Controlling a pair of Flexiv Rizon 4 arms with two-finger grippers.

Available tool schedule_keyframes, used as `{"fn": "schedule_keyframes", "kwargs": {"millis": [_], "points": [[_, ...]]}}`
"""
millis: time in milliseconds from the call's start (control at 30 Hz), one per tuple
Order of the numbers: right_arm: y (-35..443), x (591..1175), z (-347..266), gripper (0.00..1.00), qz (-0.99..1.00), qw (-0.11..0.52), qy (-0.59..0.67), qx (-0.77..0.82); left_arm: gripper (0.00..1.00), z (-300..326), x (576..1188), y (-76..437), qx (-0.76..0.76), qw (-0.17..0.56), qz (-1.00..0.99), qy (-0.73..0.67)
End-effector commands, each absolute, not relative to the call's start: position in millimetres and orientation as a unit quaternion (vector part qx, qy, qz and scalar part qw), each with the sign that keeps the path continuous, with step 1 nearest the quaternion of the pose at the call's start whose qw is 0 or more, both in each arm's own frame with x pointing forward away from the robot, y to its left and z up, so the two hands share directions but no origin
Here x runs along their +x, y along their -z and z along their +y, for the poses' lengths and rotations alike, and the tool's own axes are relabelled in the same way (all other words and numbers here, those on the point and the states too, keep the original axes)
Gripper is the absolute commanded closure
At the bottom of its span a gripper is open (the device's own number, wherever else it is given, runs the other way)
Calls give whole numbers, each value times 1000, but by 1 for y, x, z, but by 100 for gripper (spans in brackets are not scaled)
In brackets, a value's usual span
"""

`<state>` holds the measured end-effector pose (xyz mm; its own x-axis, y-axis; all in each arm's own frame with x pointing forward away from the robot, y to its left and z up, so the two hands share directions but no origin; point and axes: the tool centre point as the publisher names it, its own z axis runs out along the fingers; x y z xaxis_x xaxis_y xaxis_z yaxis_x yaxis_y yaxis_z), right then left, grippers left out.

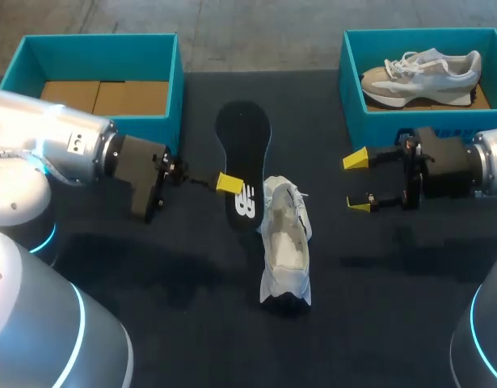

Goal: Take the shoe out of the shoebox, open the shoe tongue, remove and reinsert the insole, then place the shoe into the shoebox

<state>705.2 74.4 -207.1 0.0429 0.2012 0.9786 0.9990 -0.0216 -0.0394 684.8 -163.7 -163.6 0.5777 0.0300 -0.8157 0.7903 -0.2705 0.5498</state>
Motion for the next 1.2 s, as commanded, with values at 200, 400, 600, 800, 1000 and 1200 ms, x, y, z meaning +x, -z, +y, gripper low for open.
{"fn": "schedule_keyframes", "kwargs": {"millis": [200, 400, 600, 800, 1000, 1200], "points": [[207, 704, 75, 0, -533, 452, 441, -563, 100, -165, 686, 165, 713, 531, 286, 358], [207, 704, 75, 0, -533, 452, 441, -563, 100, -165, 686, 165, 713, 531, 286, 358], [206, 706, 75, 0, -526, 454, 447, -563, 100, -165, 686, 165, 713, 531, 286, 358], [198, 713, 76, 0, -535, 448, 446, -561, 100, -165, 686, 165, 713, 531, 286, 358], [187, 724, 91, 0, -547, 444, 438, -559, 100, -165, 686, 165, 713, 531, 286, 358], [168, 741, 111, 0, -553, 449, 446, -542, 100, -165, 686, 165, 713, 531, 286, 358]]}}
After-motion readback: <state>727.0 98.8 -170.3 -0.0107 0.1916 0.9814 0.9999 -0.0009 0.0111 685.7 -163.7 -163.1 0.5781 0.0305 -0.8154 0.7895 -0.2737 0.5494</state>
